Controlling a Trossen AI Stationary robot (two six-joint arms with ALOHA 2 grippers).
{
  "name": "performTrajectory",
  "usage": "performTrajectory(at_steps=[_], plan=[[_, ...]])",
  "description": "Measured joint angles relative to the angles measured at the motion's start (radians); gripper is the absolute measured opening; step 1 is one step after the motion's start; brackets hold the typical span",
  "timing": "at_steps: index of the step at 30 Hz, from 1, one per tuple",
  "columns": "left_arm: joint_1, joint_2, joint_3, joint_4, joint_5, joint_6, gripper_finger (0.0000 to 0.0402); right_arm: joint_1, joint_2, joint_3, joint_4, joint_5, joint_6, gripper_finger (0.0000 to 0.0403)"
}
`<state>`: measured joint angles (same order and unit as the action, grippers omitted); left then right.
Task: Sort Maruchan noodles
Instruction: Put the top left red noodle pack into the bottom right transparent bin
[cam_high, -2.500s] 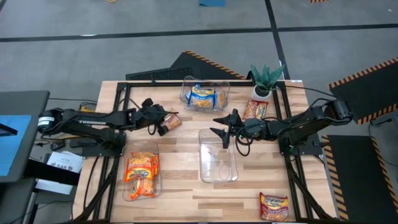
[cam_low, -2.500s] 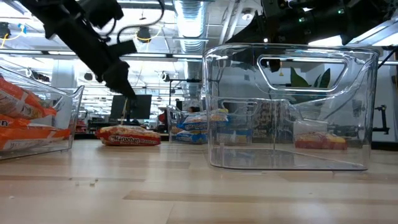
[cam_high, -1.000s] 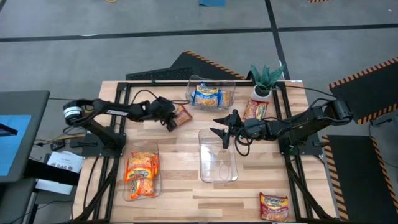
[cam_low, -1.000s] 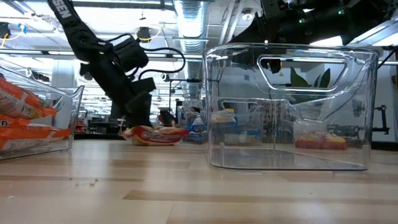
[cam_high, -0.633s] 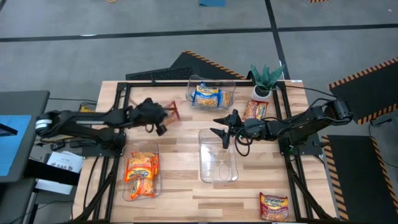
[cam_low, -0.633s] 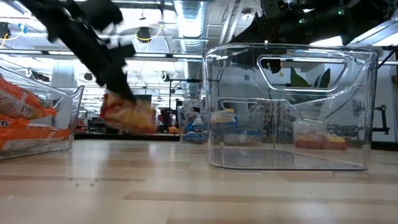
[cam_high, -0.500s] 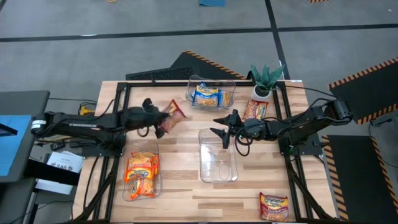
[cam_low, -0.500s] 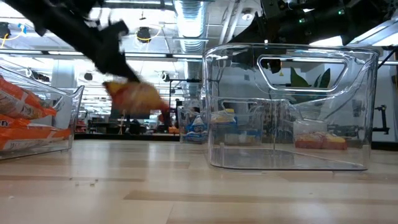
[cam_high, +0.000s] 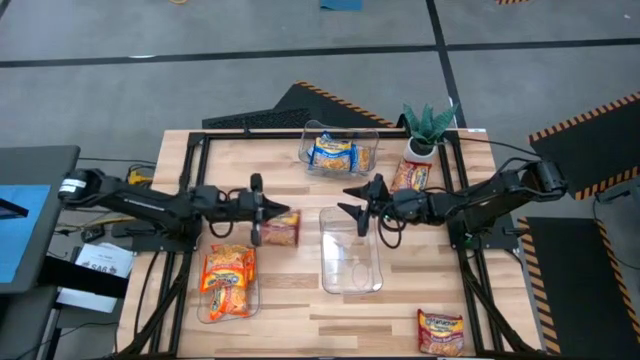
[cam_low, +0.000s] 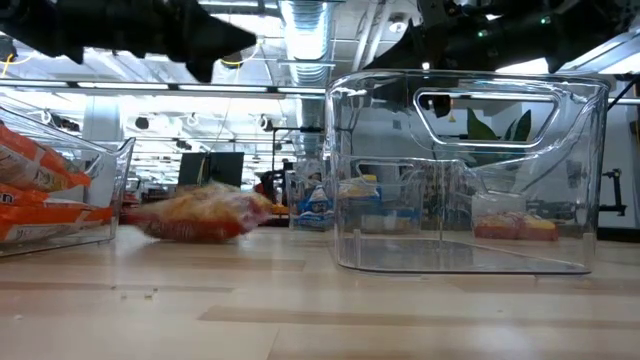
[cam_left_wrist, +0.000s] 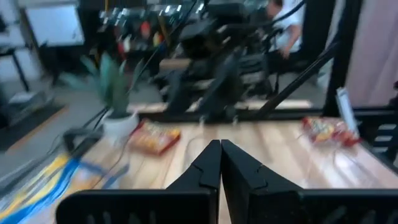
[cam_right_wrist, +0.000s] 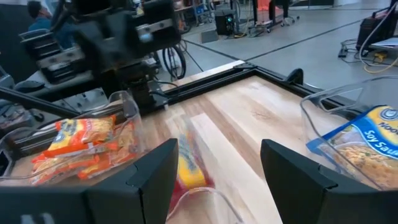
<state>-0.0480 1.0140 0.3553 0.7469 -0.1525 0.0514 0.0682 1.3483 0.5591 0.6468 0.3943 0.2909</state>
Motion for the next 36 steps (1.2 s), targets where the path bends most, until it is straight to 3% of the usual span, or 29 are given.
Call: performTrajectory(at_steps=[4, 7, 10, 13, 19, 22, 27, 30, 36], plan=[[-0.017, 0.135, 0.001, 0.219, 0.002, 0.037, 0.0, -0.006, 0.0, 0.0, 0.013, 0.0, 0.0, 0.0254], [-0.018, 0.196, 0.003, 0.226, 0.004, 0.042, 0.0, -0.006, 0.0, 0.0, 0.016, 0.0, 0.0, 0.0254], [-0.015, 0.21, 0.029, 0.079, -0.09, 0.042, 0.0, -0.005, 0.0, 0.0, 0.011, 0.0, 0.0, 0.0254], [0.013, 0.211, 0.098, -0.239, -0.141, 0.002, 0.0006, -0.005, 0.0, 0.0, 0.003, 0.0, 0.0, 0.0254], [0.107, 0.246, 0.301, -0.806, -0.059, -0.048, 0.0061, -0.005, 0.0, 0.0, 0.004, 0.0, 0.005, 0.0254], [0.143, 0.275, 0.367, -0.991, -0.001, -0.063, 0.0096, -0.005, 0.0, 0.0, 0.003, 0.0, 0.008, 0.0254], [0.185, 0.326, 0.385, -1.082, 0.034, -0.096, 0.0145, -0.005, 0.0, 0.0, 0.0, 0.0, 0.008, 0.0254], [0.204, 0.394, 0.385, -1.109, 0.147, -0.126, 0.0166, -0.005, 0.0, 0.0, 0.0, 0.0, 0.008, 0.0254], [0.209, 0.585, 0.399, -1.034, 0.222, -0.118, 0.0185, -0.005, 0.0, 0.0, -0.002, 0.0, 0.008, 0.0254]])
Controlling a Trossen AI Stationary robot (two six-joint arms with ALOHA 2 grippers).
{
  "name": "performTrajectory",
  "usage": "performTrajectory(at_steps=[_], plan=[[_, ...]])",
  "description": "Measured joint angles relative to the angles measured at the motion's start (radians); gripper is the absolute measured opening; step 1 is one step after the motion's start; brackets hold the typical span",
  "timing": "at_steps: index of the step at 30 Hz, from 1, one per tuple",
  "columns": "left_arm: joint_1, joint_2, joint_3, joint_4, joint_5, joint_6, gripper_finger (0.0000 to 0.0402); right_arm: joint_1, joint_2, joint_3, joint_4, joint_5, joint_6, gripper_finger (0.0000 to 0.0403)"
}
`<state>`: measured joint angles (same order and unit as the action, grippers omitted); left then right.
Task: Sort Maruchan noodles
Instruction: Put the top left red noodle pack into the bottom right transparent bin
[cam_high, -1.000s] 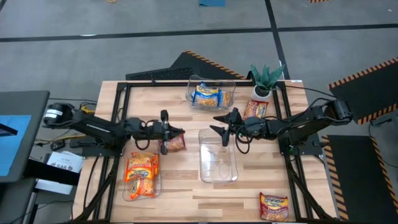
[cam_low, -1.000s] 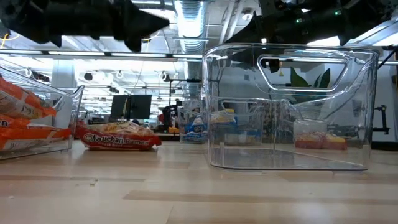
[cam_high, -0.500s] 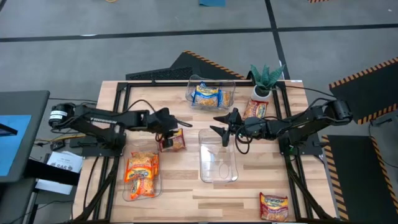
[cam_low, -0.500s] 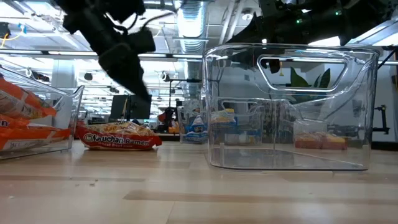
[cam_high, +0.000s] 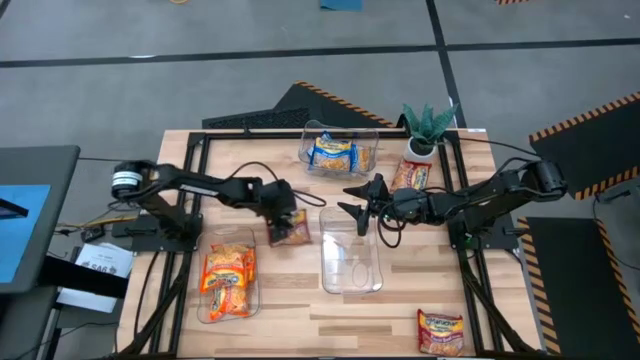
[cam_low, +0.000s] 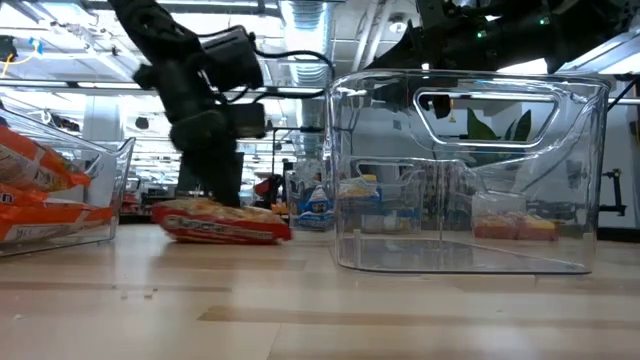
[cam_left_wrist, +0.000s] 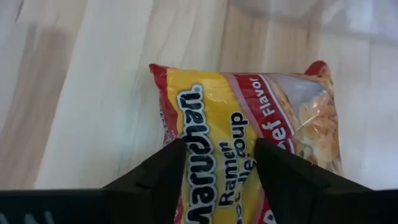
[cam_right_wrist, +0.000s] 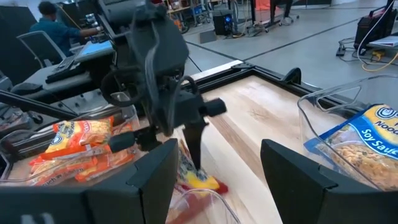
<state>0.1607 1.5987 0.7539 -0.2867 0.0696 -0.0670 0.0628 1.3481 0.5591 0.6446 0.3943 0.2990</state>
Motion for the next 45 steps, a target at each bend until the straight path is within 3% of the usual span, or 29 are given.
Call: performTrajectory(at_steps=[6, 11, 14, 25, 30, 35, 41, 45], plan=[[0.002, 0.059, 0.003, 0.122, 0.028, 0.015, 0.0156, 0.0, 0.0, 0.0, -0.001, 0.0, 0.0, 0.0254], [0.006, -0.009, -0.011, 0.041, -0.053, 0.046, 0.0027, 0.0, 0.0, 0.0, -0.009, 0.0, 0.0, 0.0254], [0.001, -0.075, -0.017, -0.014, -0.082, 0.049, 0.0005, 0.0, 0.0, 0.0, -0.015, 0.0, 0.0, 0.0254], [-0.047, -0.497, -0.019, 0.0, -0.133, 0.113, 0.0, 0.0, 0.0, 0.0, -0.013, 0.0, 0.007, 0.0254], [-0.046, -0.599, -0.018, 0.034, -0.124, 0.13, 0.0, 0.0, 0.0, 0.0, -0.009, 0.0, 0.008, 0.0254], [-0.047, -0.577, -0.017, 0.187, -0.046, 0.131, 0.0, 0.0, 0.0, 0.0, -0.009, 0.0, 0.008, 0.0254], [-0.048, -0.435, -0.011, 0.42, 0.083, 0.136, 0.0, 0.0, 0.0, 0.0, -0.009, 0.0, 0.008, 0.0254], [-0.05, -0.359, 0.057, 0.372, 0.127, 0.16, 0.0, 0.0, 0.0, 0.0, -0.012, 0.0, 0.008, 0.0254]])
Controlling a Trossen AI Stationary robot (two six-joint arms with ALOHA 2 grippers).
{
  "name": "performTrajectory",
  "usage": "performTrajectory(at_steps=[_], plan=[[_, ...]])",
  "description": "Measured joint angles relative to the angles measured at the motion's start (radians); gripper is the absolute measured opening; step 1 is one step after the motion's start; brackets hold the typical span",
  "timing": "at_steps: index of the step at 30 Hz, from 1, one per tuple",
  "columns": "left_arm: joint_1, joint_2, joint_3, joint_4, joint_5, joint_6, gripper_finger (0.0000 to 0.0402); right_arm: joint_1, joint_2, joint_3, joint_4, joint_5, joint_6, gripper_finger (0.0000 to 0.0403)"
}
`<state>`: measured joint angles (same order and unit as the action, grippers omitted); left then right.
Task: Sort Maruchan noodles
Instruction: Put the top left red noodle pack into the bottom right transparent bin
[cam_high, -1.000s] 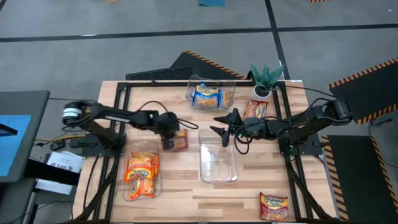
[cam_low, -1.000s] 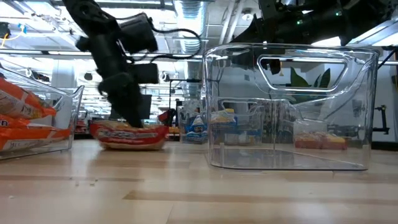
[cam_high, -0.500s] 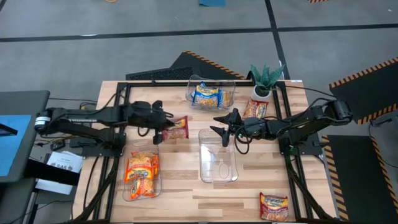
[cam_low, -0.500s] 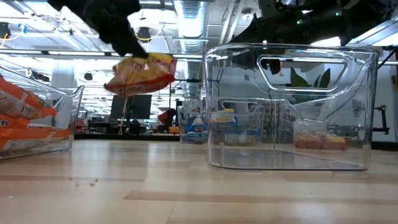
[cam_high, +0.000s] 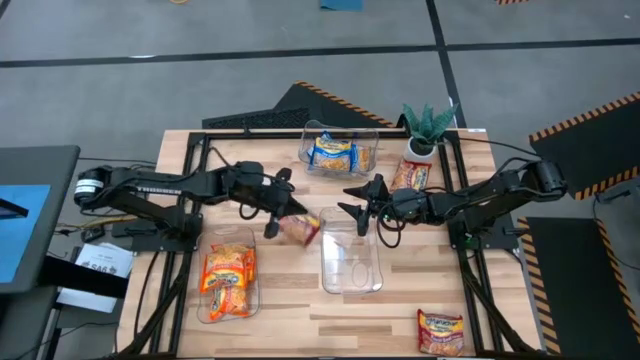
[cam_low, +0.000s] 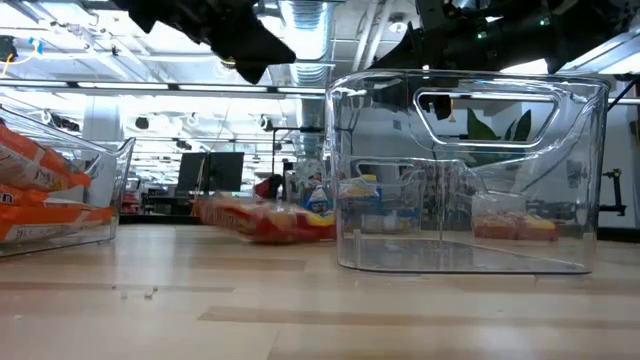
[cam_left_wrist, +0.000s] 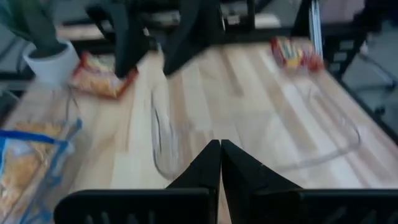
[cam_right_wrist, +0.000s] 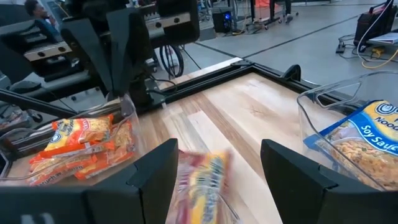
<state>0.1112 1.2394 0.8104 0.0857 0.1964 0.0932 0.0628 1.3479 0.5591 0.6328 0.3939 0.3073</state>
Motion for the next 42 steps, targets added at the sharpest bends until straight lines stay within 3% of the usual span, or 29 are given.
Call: performTrajectory(at_steps=[8, 11, 15, 20, 23, 27, 35, 42], plan=[[0.0, -0.011, 0.064, -0.359, -0.005, 0.056, 0.0, 0.0, 0.0, 0.002, 0.014, 0.0, 0.05, 0.0254], [0.0, -0.027, 0.049, -0.438, -0.085, 0.027, 0.0, -0.016, 0.0, 0.055, -0.023, -0.004, 0.088, 0.0254], [0.0, -0.113, -0.054, -0.296, -0.123, 0.006, 0.0, -0.049, 0.064, 0.233, -0.297, -0.053, 0.087, 0.0254], [-0.002, -0.277, -0.215, -0.033, -0.041, 0.008, 0.0, -0.107, 0.248, 0.53, -0.608, -0.137, 0.077, 0.0254], [-0.008, -0.39, -0.32, 0.085, 0.013, 0.0, 0.0, -0.133, 0.379, 0.672, -0.73, -0.247, 0.067, 0.0254], [-0.01, -0.532, -0.426, 0.181, 0.004, -0.016, 0.0, -0.145, 0.524, 0.849, -0.87, -0.327, 0.054, 0.0254], [-0.01, -0.761, -0.44, 0.134, -0.021, -0.075, 0.0, -0.152, 0.774, 1.161, -1.161, -0.343, 0.057, 0.0254], [-0.01, -0.848, -0.44, 0.058, -0.022, -0.079, 0.0, -0.142, 0.919, 1.284, -1.257, -0.351, 0.093, 0.0254]])
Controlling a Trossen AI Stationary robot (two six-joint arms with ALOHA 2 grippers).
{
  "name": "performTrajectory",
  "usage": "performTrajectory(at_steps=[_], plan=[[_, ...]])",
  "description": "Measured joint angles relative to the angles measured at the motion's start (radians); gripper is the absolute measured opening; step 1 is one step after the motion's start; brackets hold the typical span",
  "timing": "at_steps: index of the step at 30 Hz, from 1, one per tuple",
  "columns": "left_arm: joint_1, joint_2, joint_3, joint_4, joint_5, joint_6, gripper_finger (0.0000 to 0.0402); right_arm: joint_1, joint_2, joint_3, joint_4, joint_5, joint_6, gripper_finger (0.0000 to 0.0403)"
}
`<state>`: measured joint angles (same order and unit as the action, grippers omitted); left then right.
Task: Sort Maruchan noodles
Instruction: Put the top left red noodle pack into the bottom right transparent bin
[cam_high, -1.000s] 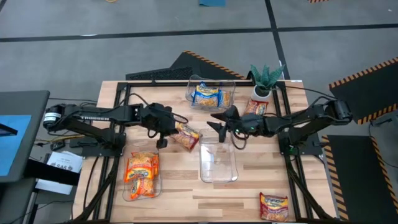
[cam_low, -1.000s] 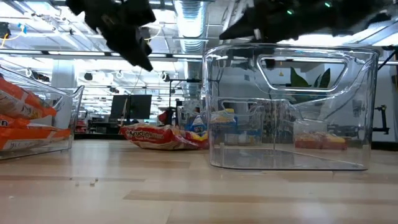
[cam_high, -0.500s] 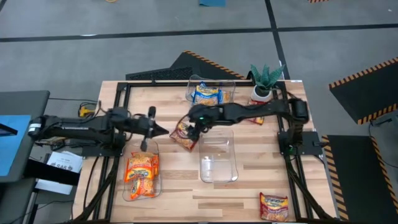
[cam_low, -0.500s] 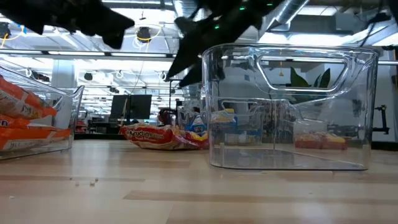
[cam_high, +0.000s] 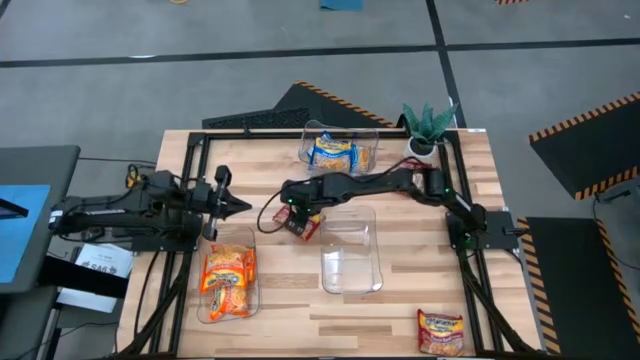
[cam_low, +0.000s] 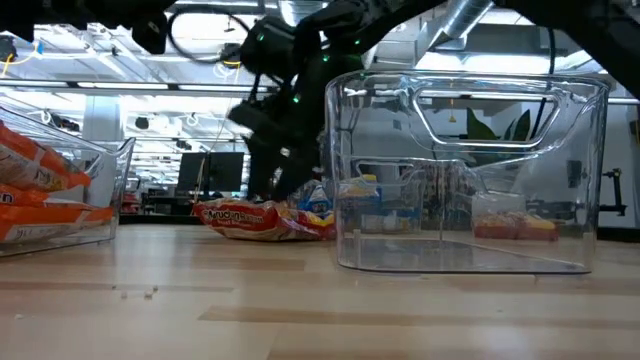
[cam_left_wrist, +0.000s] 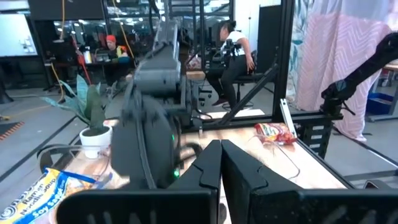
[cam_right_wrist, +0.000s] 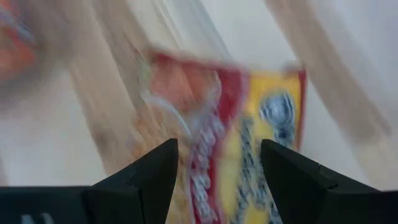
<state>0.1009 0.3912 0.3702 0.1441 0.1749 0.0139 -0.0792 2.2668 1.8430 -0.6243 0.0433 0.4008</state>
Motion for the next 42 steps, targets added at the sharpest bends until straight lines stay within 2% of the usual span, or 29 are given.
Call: performTrajectory(at_steps=[7, 10, 13, 16, 17, 18, 23, 31, 34, 38, 42], plan=[[0.0, 0.008, 0.0, -0.003, -0.006, 0.002, 0.0, 0.0, 0.081, 0.039, -0.02, 0.01, 0.036, 0.0254], [0.0, 0.008, 0.0, -0.001, -0.01, 0.003, 0.0, 0.0, 0.1, 0.039, -0.029, 0.017, 0.011, 0.0239], [0.0, 0.003, 0.0, 0.0, -0.011, 0.003, 0.0, 0.002, 0.104, 0.039, -0.041, 0.054, -0.011, 0.0179], [0.0, 0.001, 0.0, 0.001, -0.011, 0.003, 0.0, 0.008, 0.104, 0.038, -0.039, 0.082, -0.049, 0.0066], [0.0, 0.0, 0.0, 0.001, -0.011, 0.003, 0.0, 0.012, 0.099, 0.037, -0.039, 0.091, -0.07, 0.0035], [0.0, 0.0, 0.0, 0.001, -0.011, 0.003, 0.0, 0.016, 0.088, 0.034, -0.04, 0.095, -0.077, 0.0022], [0.0, 0.0, 0.0, 0.001, -0.011, 0.003, 0.0, 0.028, 0.017, 0.024, -0.07, 0.101, -0.115, 0.0008], [0.0, 0.001, 0.0, 0.0, -0.011, 0.003, 0.0, 0.077, -0.232, 0.028, -0.093, 0.269, -0.166, 0.0007], [0.0, 0.0, 0.0, -0.004, -0.011, 0.002, 0.0, 0.096, -0.306, 0.028, -0.115, 0.297, -0.17, 0.0007], [0.0, 0.0, 0.0, -0.019, -0.01, -0.005, 0.0, 0.151, -0.38, 0.023, -0.232, 0.322, -0.101, 0.0007], [0.0, 0.001, 0.0, -0.032, -0.01, -0.011, 0.0, 0.227, -0.392, -0.082, -0.337, 0.347, 0.033, 0.0007]])
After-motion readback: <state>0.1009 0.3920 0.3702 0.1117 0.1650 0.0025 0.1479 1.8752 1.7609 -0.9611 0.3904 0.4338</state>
